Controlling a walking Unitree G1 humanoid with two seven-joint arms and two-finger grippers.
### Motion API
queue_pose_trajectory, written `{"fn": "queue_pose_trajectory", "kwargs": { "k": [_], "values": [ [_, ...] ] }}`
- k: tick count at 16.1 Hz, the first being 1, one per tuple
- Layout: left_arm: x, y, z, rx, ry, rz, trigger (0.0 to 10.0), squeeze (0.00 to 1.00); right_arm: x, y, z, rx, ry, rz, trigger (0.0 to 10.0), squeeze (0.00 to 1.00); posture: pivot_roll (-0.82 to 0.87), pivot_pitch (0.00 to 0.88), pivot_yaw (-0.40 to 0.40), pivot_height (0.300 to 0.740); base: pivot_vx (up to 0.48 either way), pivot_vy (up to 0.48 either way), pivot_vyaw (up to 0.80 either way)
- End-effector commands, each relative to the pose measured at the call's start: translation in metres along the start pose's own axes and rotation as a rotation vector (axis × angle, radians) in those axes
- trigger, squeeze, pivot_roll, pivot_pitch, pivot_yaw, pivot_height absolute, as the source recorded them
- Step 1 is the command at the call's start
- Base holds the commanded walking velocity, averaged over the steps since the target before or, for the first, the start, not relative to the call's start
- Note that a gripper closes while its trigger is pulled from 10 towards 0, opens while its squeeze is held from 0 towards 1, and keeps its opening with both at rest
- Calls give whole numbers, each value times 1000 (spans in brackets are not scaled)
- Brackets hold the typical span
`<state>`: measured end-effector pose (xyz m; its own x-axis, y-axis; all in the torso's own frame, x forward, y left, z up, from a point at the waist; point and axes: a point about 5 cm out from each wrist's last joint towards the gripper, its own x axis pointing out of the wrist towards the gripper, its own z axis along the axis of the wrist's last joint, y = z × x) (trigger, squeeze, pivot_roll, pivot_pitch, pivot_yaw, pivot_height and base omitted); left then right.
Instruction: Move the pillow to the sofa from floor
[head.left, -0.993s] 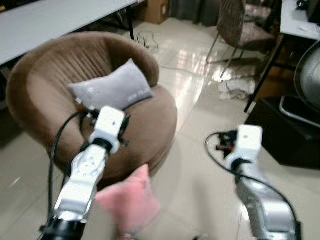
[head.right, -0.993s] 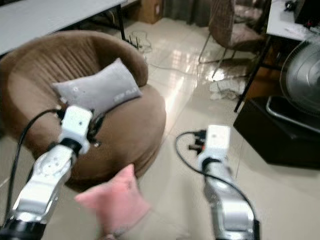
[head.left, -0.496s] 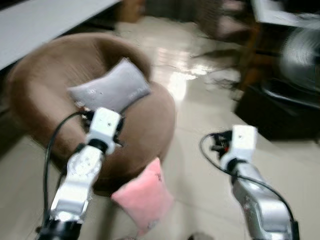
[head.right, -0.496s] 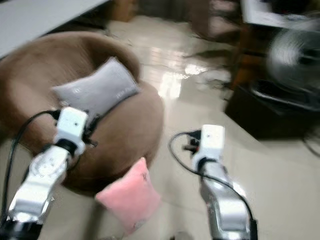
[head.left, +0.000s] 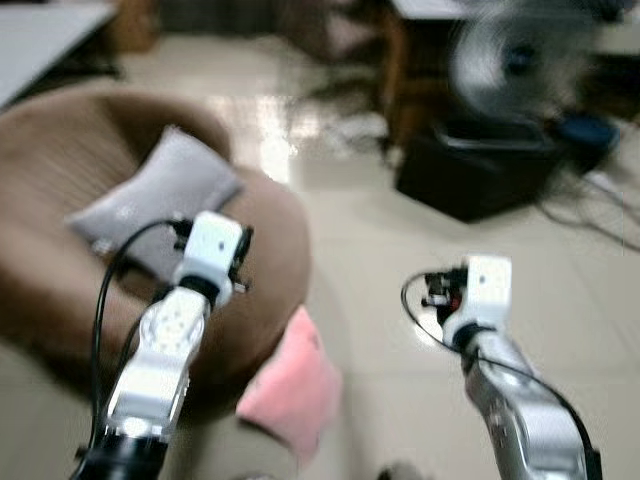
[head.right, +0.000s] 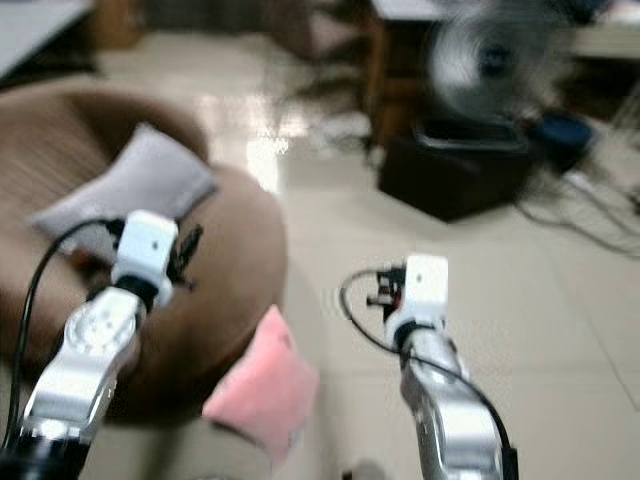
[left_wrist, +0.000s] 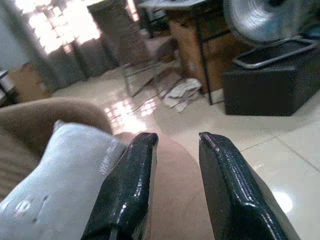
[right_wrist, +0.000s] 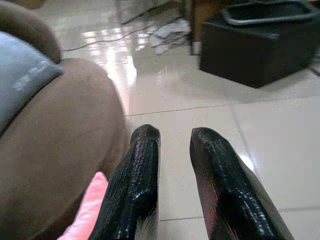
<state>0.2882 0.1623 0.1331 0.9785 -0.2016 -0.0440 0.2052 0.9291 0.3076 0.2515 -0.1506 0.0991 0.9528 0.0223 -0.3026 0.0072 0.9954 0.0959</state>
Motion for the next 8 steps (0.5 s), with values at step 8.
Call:
{"fn": "queue_pose_trajectory", "kwargs": {
  "k": [8],
  "values": [
    [0, -1, 1, -84, -36, 51, 10000, 0, -4, -7, 5, -137, -40, -37, 10000, 0, -36, 51, 46, 740, 0, -131, -594]
  ]
}}
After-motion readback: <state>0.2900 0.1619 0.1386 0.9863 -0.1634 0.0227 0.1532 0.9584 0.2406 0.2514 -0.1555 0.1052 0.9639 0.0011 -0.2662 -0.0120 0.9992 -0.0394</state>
